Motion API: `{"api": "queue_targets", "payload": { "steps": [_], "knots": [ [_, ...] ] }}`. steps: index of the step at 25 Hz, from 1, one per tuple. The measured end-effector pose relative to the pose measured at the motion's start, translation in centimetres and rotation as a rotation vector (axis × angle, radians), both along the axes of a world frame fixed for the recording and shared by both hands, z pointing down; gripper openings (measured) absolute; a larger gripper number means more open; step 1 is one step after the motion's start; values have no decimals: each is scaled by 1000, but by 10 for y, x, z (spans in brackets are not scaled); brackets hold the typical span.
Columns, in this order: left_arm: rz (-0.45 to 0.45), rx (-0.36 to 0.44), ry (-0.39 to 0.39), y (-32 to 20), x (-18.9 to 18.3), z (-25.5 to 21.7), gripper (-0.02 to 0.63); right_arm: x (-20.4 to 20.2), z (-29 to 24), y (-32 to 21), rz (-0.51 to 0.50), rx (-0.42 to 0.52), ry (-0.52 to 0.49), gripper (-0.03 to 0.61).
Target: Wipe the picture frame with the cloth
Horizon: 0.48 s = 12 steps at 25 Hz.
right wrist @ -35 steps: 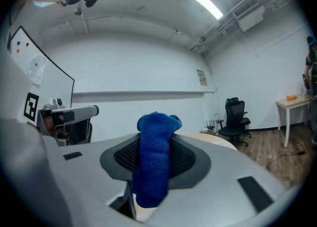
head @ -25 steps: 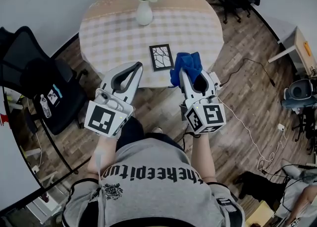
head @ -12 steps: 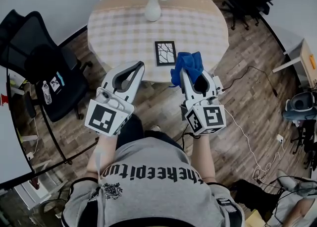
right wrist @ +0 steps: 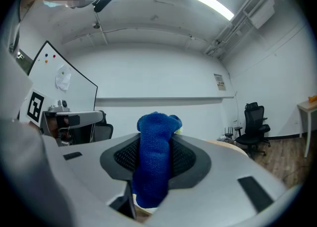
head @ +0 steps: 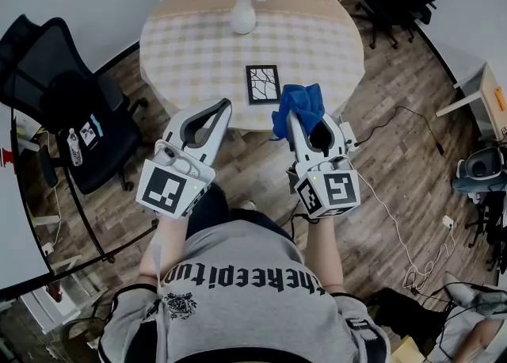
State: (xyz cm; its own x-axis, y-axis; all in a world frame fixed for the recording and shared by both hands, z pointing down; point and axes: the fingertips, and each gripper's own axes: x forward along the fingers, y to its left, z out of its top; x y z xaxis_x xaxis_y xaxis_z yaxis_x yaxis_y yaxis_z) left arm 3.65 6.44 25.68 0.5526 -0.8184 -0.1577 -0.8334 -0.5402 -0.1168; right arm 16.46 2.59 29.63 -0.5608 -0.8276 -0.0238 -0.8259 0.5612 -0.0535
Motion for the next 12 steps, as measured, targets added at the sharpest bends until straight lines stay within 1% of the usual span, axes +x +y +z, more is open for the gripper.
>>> {"api": "queue_targets", "payload": {
  "steps": [5, 12],
  "knots": [
    [9, 16, -7, 0, 6, -1, 17, 5, 0, 1, 5, 3, -8, 143],
    [9, 11, -15, -2, 8, -1, 17, 6, -4, 1, 3, 17, -17, 143]
  ]
}}
